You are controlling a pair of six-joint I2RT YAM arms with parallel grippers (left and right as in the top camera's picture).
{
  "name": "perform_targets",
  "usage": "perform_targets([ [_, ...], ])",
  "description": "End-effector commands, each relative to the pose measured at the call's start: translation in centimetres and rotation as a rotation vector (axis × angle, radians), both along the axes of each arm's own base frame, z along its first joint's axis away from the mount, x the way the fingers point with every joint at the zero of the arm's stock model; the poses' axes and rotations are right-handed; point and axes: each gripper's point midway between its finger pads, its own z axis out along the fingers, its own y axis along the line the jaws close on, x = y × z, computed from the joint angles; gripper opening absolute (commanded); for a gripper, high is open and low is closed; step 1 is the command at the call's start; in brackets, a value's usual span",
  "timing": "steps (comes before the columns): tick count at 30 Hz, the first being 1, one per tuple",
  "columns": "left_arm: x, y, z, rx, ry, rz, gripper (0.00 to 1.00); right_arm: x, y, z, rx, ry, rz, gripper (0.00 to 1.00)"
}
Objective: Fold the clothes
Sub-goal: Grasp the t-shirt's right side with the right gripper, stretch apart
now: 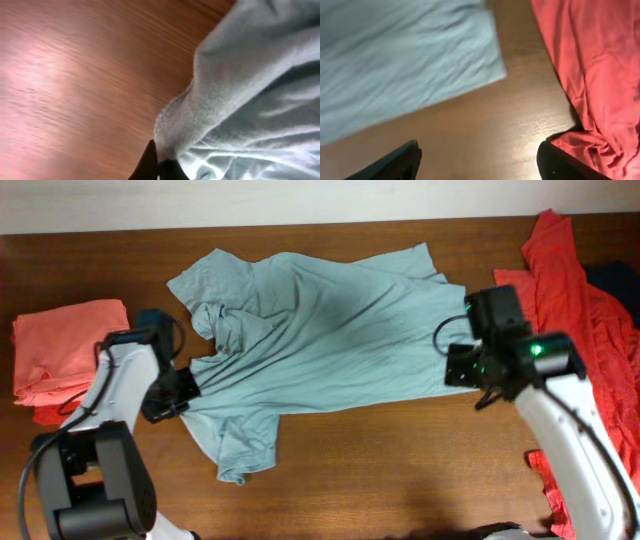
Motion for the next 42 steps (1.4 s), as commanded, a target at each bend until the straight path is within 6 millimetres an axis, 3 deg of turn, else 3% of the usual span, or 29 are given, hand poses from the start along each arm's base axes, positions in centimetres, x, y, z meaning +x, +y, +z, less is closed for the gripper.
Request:
perform_targets([
  [1, 0.0, 0.7, 0.3, 0.005, -0.013, 0.0, 0.0, 1.3, -1.9, -1.7, 0.073, 0.036, -0.073, 0.79],
  [5, 0.2, 0.7, 0.3, 0.007, -0.023, 0.0, 0.0, 2.6, -2.5, -4.7, 0.187, 0.103, -0.025, 0.79],
  [12, 0.2, 0.7, 0.3, 0.006, -0.024, 0.0, 0.0, 2.9, -3.7, -11.3, 0.261, 0.283, -0.006, 0.79],
  [13, 0.2, 0.7, 0.3, 0.006, -0.022, 0.0, 0.0, 3.2, -3.5, -13.0, 0.295, 0.313, 0.013, 0.79],
  [21, 0.1, 0.7, 0.3, 0.006, -0.02, 0.0, 0.0, 3.2, -2.9, -17.6, 0.344, 0.403, 0.008, 0.74],
  [24, 0.1, 0.7, 0.3, 0.006, -0.021, 0.0, 0.0, 3.2, -2.9, -18.1, 0.346, 0.41, 0.007, 0.65],
  [25, 0.1, 0.7, 0.3, 0.006, -0.02, 0.0, 0.0, 3.3, -2.9, -18.1, 0.346, 0.41, 0.008, 0.57],
  [26, 0.1, 0.7, 0.3, 0.006, -0.02, 0.0, 0.0, 3.3, -2.9, -18.1, 0.346, 0.41, 0.007, 0.37],
  [28, 0.1, 0.7, 0.3, 0.006, -0.02, 0.0, 0.0, 3.2, -2.9, -18.1, 0.346, 0.411, 0.007, 0.15],
  [30, 0.1, 0.7, 0.3, 0.006, -0.02, 0.0, 0.0, 3.2, -2.9, -18.1, 0.346, 0.411, 0.007, 0.04],
  [38, -0.2, 0.2, 0.3, -0.025, -0.007, -0.008, 0.0, 1.6, -3.0, -17.8, 0.343, 0.474, -0.005, 0.04],
  [42, -0.1, -1.7, 0.6, -0.134, -0.021, -0.091, 0.0, 0.7, -2.8, -15.6, 0.343, 0.475, -0.014, 0.04],
])
